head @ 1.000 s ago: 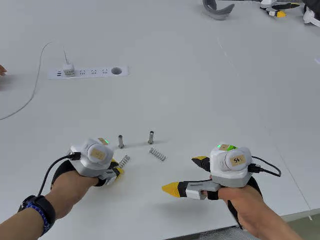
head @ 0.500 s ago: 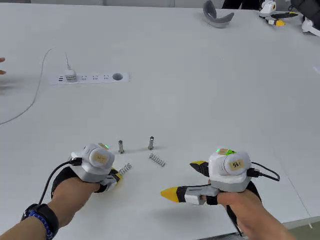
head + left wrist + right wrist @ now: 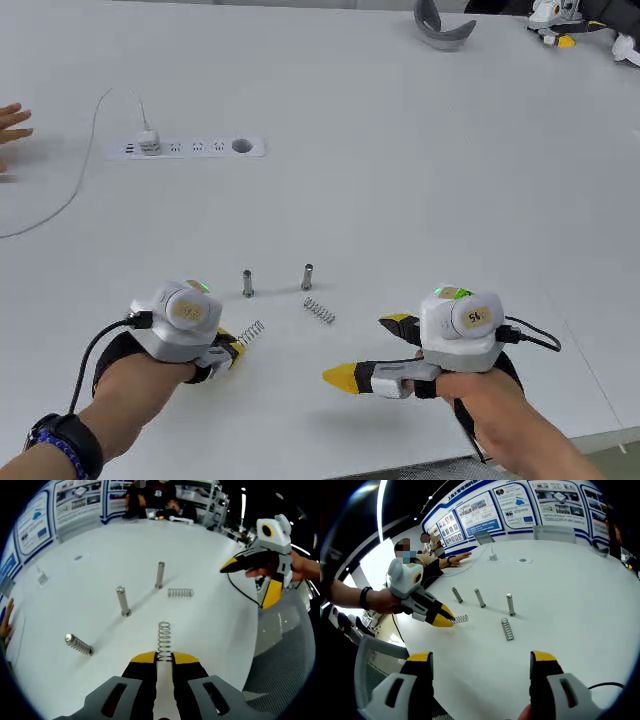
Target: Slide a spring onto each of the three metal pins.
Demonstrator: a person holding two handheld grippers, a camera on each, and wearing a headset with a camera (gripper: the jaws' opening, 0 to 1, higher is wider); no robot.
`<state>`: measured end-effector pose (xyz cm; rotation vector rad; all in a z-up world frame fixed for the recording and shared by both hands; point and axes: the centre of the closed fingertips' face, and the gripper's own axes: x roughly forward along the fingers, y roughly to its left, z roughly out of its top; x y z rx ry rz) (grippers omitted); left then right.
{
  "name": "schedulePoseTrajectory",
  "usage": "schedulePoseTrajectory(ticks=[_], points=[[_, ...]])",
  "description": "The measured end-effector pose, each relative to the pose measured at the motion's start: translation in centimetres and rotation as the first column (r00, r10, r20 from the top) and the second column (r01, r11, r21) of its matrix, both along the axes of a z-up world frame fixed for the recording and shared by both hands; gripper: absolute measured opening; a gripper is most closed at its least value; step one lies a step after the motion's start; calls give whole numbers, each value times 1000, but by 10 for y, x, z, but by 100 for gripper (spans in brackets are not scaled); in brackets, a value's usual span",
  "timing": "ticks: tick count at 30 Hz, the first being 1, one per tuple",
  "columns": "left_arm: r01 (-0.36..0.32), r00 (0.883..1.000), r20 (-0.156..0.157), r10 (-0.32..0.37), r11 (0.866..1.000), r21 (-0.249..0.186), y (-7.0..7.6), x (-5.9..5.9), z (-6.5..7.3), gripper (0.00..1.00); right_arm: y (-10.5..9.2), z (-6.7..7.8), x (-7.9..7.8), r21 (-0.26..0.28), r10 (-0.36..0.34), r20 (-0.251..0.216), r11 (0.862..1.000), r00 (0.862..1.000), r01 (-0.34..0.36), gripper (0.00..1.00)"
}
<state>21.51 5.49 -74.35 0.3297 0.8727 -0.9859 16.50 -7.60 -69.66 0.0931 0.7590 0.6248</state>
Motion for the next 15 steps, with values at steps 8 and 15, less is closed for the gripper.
schedulePoseTrajectory(ticks=[8,15], points=[[8,1000,14,-8,1000,-3,3,-5,8,11,7,4,2,18,17,3,1000,1000,-17,78],[22,999,25,-21,1000,-15,2,-9,21,10,16,6,5,48,30,0,998,1000,-30,76]])
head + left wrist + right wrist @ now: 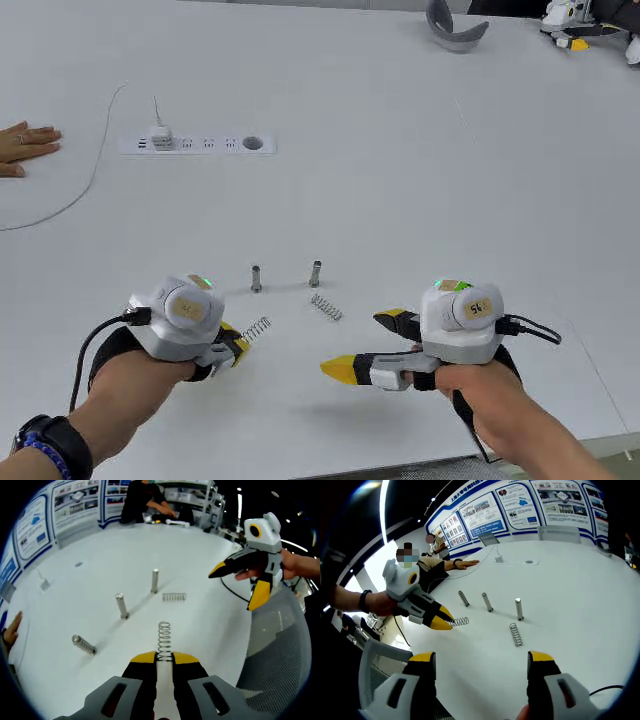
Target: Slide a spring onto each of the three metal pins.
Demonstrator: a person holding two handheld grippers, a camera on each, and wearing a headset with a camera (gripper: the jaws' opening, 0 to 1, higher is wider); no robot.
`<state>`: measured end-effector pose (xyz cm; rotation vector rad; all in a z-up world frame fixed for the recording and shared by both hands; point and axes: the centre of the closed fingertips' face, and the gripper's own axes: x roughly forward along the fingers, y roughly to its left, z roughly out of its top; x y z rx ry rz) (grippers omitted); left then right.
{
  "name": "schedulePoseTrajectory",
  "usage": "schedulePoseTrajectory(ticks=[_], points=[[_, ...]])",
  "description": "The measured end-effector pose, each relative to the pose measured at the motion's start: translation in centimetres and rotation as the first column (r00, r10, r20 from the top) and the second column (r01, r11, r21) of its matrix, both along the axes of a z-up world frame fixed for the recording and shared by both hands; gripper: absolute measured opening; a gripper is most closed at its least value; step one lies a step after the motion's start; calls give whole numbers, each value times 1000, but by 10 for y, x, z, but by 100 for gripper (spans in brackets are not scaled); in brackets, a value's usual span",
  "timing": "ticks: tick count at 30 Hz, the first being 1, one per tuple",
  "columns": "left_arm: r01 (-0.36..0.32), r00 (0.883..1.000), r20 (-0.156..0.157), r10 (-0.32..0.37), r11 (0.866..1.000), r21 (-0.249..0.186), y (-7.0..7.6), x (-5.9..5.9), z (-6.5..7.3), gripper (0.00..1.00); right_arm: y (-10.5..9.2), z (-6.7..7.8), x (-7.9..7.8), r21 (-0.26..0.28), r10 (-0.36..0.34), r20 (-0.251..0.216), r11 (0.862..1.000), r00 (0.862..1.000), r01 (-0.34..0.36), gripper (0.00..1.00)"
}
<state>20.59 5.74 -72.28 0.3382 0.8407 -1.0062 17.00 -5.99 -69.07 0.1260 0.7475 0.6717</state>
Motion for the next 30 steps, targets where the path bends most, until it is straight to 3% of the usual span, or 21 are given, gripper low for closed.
schedulePoseTrajectory(ticks=[12,30], points=[[63,998,33,-62,998,-31,-16,-12,25,10,24,11,9,101,37,-9,994,999,-36,66],[171,984,59,-168,984,-41,-36,-31,42,10,39,16,5,219,63,-66,975,996,-47,48]])
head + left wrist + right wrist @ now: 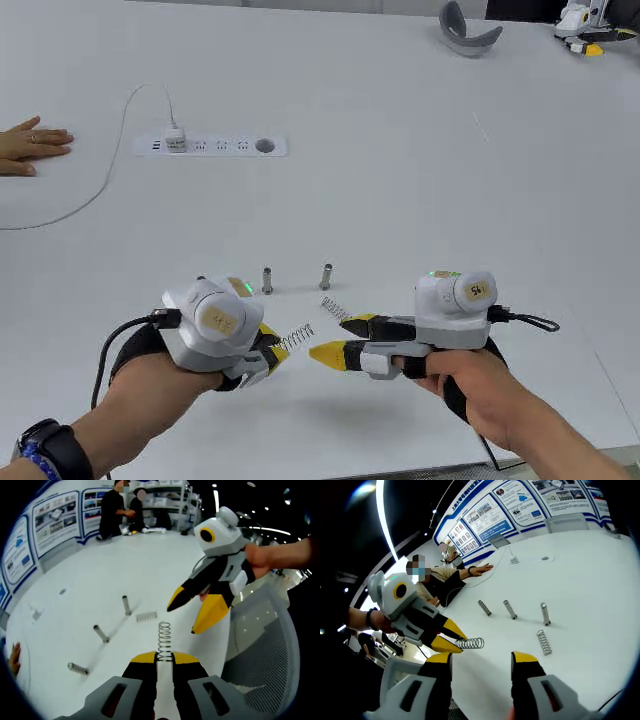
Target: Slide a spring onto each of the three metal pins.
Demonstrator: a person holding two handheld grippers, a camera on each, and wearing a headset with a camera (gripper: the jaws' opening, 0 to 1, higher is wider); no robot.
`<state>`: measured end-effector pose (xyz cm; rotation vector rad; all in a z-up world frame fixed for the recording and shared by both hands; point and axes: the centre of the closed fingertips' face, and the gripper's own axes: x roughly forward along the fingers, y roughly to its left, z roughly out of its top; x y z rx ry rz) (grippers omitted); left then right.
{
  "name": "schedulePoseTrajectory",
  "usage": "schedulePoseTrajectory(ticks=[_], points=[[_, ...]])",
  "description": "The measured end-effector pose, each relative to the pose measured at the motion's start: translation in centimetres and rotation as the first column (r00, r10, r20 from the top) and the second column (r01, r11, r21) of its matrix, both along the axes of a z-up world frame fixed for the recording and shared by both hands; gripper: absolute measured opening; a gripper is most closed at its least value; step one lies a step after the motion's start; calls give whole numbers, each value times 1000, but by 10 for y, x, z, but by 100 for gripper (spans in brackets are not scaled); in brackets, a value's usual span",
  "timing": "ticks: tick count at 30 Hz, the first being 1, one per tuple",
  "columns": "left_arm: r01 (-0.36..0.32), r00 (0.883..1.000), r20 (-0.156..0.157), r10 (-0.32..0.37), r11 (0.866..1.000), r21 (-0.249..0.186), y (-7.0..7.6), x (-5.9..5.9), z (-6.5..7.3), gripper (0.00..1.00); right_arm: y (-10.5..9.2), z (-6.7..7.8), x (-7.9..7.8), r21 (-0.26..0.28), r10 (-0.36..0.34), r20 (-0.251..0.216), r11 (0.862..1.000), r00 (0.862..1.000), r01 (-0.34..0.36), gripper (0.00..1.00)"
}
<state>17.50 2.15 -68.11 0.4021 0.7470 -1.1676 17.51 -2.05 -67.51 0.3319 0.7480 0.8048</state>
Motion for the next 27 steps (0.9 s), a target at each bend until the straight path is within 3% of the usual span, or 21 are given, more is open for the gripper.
schedulePoseTrajectory(ticks=[13,16,27], points=[[81,997,16,-80,997,-9,-18,-14,7,10,4,2,1,77,5,-44,997,999,-2,31],[94,995,25,-93,996,-10,-21,-15,8,10,7,2,-3,108,21,-86,994,996,-11,25],[130,991,43,-130,991,-3,-22,-16,11,10,9,7,-5,152,32,-102,988,994,-16,20]])
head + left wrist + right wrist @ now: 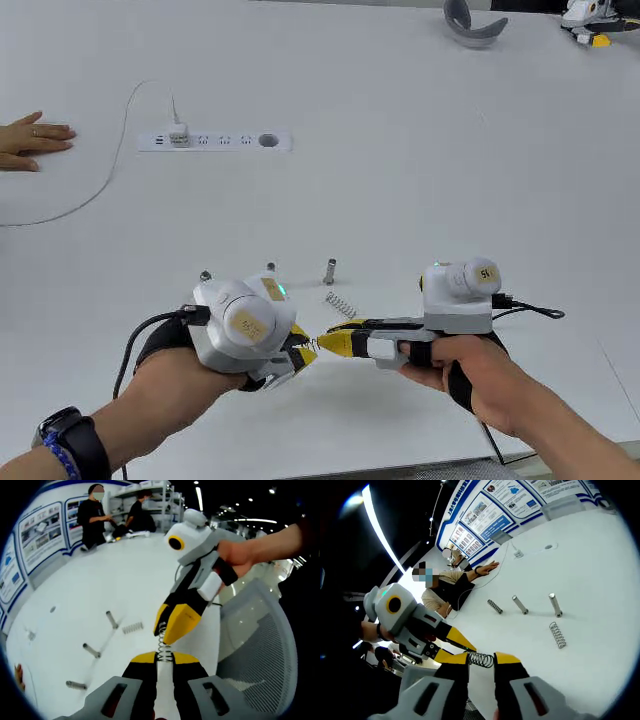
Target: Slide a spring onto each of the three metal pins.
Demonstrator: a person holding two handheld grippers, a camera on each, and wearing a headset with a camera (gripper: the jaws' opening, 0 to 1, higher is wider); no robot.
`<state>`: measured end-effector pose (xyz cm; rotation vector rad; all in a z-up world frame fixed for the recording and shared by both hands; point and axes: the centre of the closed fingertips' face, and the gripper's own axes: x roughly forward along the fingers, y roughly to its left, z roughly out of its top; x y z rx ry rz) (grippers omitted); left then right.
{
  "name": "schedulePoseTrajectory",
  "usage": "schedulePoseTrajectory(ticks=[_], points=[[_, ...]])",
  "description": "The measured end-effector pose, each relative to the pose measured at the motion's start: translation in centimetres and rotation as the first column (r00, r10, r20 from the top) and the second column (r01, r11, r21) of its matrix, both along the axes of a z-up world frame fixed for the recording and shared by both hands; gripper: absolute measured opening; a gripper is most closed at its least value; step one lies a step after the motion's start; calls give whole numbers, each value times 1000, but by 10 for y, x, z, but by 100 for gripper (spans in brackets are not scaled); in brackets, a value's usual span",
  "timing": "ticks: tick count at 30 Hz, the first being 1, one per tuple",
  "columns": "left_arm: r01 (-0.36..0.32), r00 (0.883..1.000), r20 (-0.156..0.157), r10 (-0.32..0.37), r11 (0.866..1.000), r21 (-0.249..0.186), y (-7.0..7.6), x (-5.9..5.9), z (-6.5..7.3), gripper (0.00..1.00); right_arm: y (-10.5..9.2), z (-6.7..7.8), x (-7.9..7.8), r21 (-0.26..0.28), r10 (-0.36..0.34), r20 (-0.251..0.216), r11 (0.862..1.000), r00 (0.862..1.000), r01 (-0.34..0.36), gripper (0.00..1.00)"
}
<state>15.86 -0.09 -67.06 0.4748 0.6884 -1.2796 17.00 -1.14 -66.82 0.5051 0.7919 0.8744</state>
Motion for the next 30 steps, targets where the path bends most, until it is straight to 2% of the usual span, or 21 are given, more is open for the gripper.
schedulePoseTrajectory(ticks=[14,24,30], points=[[30,999,14,-30,999,15,0,-2,-2,10,-1,9,-5,21,39,4,999,999,-39,15],[30,1000,10,-30,1000,-5,-5,-2,1,10,3,18,-8,-13,91,31,996,995,-91,15],[25,1000,8,-25,999,-23,-8,-1,4,10,7,19,-10,-73,152,49,986,987,-148,15]])
